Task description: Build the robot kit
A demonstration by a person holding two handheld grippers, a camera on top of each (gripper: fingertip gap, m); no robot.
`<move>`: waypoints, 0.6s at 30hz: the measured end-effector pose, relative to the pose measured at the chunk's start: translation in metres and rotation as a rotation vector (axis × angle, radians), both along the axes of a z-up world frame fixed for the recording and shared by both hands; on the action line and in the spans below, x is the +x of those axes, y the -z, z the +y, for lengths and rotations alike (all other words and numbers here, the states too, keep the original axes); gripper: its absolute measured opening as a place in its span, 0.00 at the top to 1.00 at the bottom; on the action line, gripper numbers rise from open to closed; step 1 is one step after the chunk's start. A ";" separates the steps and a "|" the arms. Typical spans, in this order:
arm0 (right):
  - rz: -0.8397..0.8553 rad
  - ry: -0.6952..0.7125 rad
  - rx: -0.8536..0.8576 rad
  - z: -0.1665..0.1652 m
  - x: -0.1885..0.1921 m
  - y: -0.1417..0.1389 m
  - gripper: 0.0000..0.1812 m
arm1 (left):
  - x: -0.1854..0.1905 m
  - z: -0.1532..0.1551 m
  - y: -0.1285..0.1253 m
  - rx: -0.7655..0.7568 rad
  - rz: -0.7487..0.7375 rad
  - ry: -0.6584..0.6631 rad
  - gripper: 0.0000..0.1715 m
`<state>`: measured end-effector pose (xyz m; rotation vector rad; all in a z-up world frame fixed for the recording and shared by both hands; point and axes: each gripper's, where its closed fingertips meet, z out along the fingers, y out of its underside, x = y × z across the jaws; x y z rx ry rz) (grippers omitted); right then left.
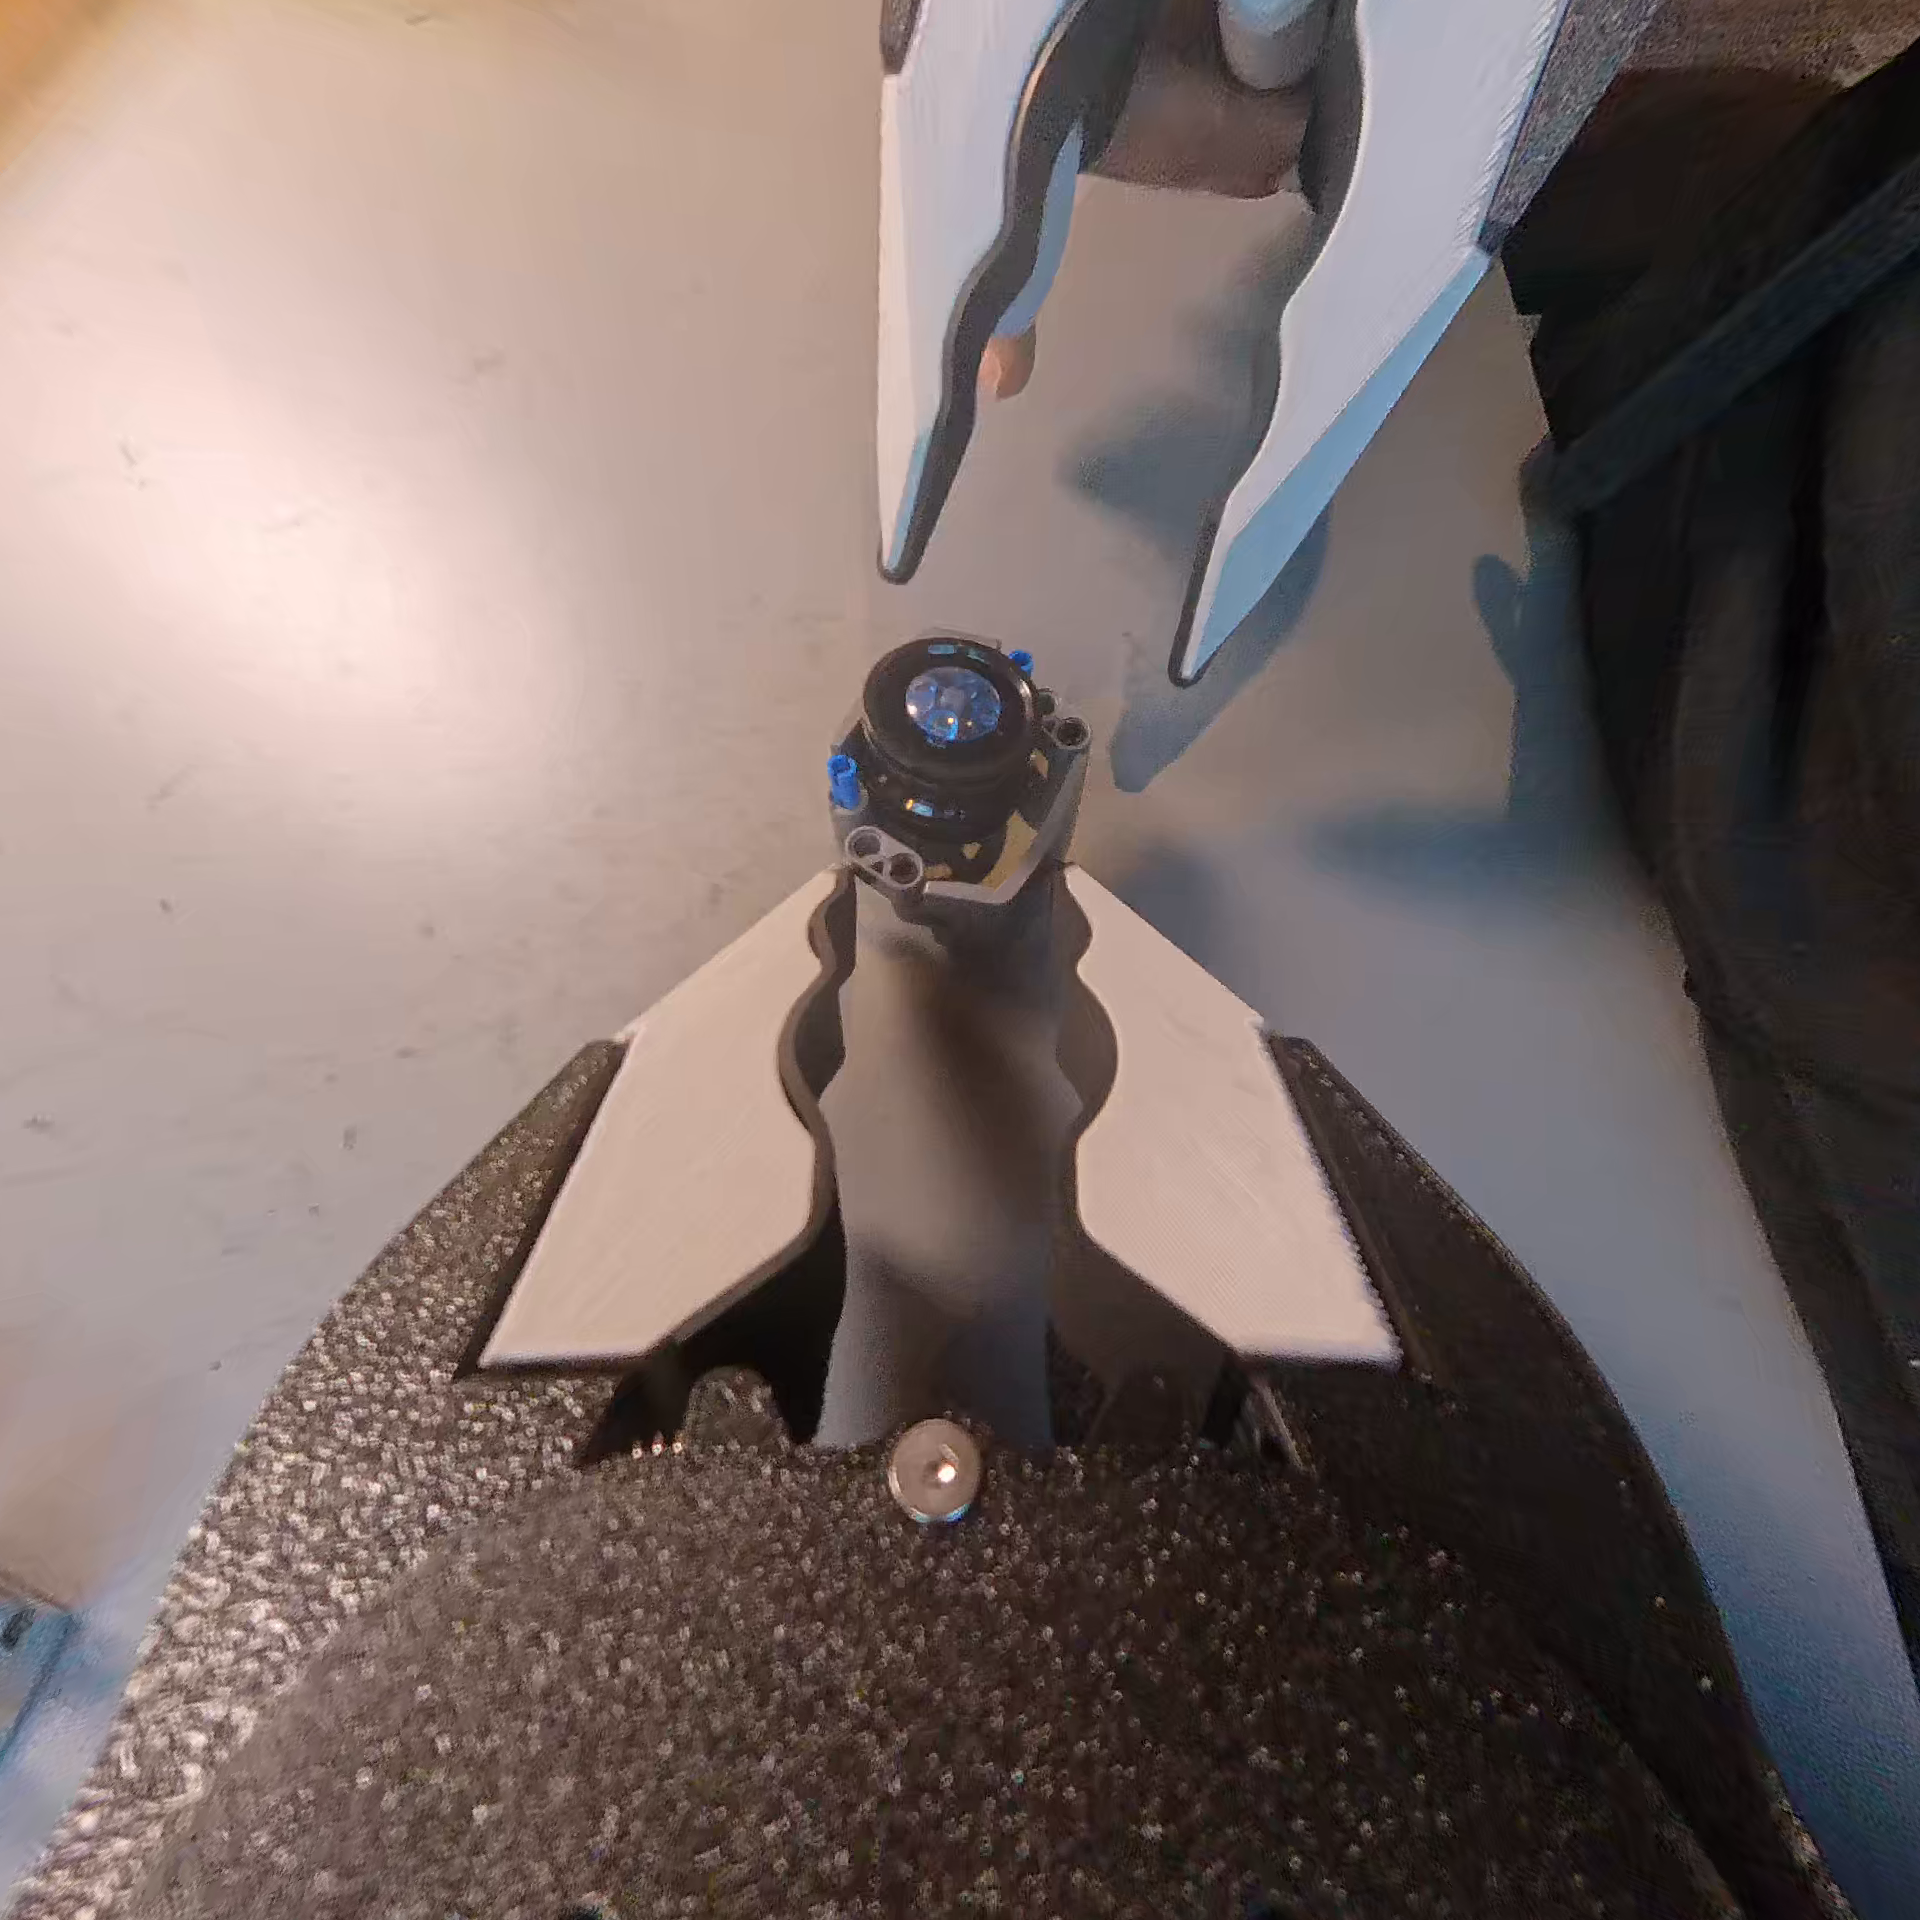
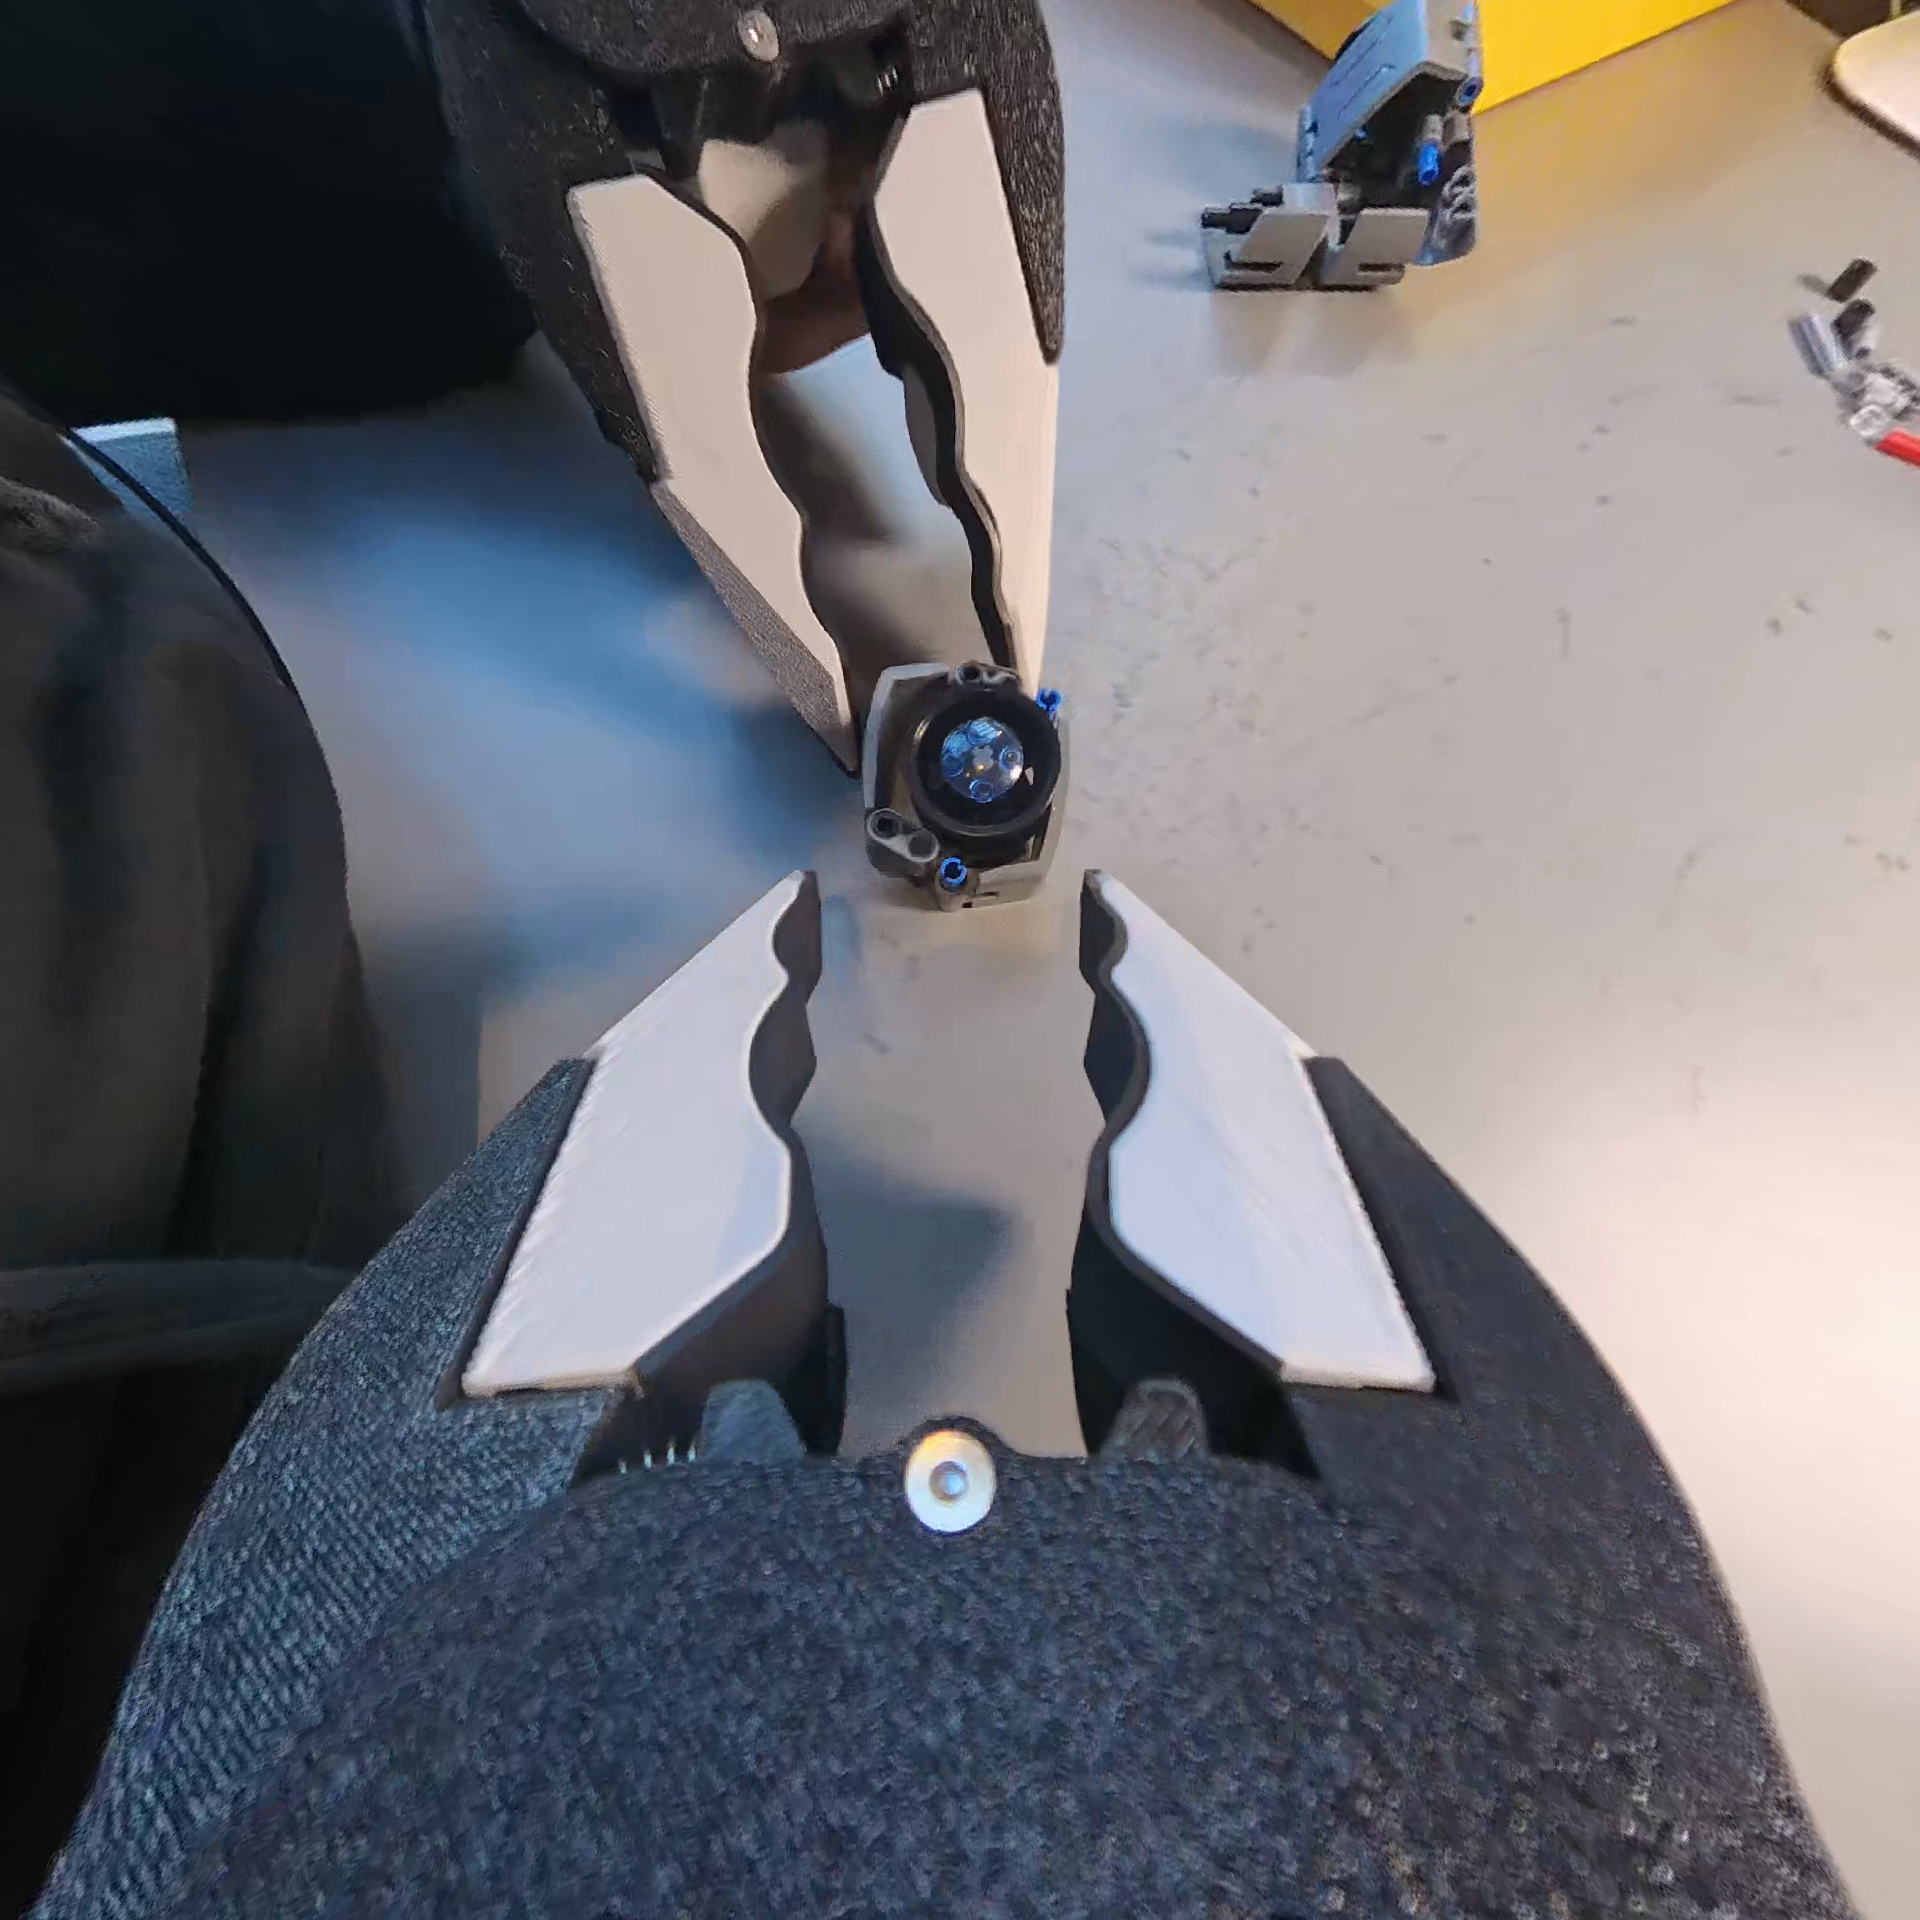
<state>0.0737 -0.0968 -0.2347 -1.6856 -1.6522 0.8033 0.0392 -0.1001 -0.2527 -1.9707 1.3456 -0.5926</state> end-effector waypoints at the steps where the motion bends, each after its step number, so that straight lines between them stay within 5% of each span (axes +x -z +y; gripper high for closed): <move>1: -0.012 -0.014 -0.005 0.000 0.000 0.002 0.72 | 0.000 -0.001 -0.001 0.009 -0.008 -0.016 0.79; 9: -0.024 -0.177 0.018 -0.002 -0.010 0.005 0.65 | 0.004 0.001 -0.030 0.071 -0.121 -0.113 0.79; 18: -0.011 -0.203 0.012 0.001 -0.011 0.005 0.65 | 0.005 0.002 -0.019 0.100 0.059 -0.048 0.79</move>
